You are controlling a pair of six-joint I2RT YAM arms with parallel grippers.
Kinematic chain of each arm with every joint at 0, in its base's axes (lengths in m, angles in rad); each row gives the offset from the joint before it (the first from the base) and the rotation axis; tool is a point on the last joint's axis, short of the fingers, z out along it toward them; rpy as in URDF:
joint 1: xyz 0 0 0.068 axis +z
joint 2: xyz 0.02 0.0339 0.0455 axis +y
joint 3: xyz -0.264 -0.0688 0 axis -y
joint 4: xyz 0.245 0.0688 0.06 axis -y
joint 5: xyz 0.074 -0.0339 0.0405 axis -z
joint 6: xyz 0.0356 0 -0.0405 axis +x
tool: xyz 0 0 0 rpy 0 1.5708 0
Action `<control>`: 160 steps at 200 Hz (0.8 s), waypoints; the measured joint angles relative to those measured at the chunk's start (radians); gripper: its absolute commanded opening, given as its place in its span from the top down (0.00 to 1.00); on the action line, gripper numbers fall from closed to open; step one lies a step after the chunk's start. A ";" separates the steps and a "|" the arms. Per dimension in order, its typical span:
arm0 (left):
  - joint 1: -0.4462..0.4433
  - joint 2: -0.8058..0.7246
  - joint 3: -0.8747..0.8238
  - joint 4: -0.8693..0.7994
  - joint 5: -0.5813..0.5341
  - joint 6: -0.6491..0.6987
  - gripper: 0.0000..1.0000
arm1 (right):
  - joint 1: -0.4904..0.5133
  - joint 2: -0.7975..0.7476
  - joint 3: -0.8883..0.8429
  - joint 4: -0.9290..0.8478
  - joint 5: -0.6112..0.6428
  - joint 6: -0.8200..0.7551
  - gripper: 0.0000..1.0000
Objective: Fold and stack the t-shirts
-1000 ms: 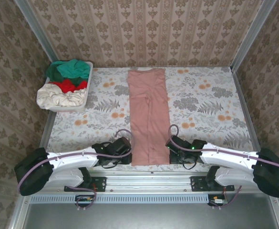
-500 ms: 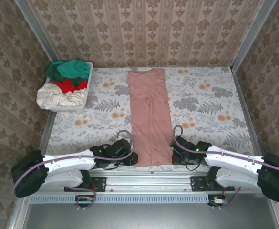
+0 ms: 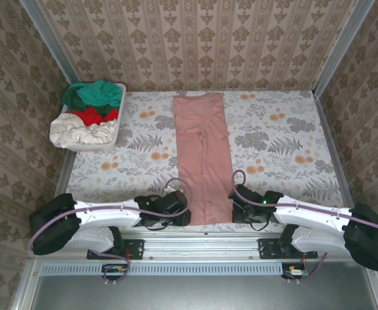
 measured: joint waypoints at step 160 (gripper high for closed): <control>0.466 -0.121 0.278 -0.126 0.177 0.283 1.00 | -0.272 0.127 0.439 -0.156 -0.006 -0.219 1.00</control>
